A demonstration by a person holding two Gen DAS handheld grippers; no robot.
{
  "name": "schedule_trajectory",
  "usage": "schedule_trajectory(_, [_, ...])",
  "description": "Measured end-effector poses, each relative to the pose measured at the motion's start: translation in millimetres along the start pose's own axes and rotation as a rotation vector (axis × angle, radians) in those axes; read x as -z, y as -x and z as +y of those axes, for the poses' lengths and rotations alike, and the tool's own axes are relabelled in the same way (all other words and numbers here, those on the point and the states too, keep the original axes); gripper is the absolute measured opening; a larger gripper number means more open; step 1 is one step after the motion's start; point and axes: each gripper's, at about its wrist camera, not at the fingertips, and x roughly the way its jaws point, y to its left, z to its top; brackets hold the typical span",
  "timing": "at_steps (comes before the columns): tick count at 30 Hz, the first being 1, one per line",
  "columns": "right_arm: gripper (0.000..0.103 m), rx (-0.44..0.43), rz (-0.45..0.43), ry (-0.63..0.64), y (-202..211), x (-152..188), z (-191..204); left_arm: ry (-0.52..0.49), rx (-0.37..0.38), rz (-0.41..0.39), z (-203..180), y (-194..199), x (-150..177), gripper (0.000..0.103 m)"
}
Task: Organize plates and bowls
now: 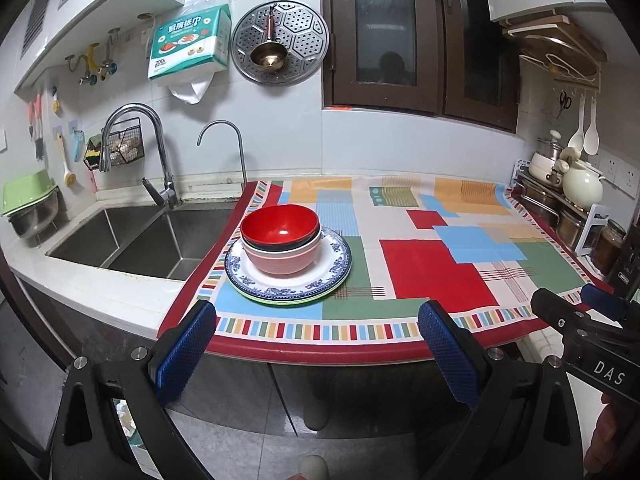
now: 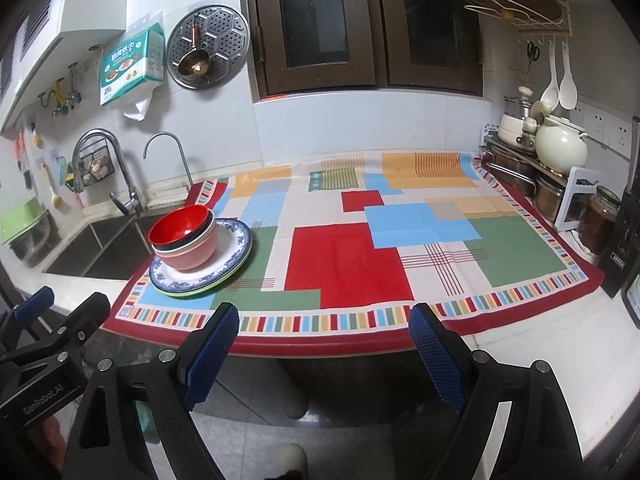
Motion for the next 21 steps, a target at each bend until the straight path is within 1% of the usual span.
schedule_trajectory(21, [0.088,-0.001,0.002,0.001,2.0,2.1,0.6,0.002,-0.002,-0.006,-2.0,4.7,1.2,0.103])
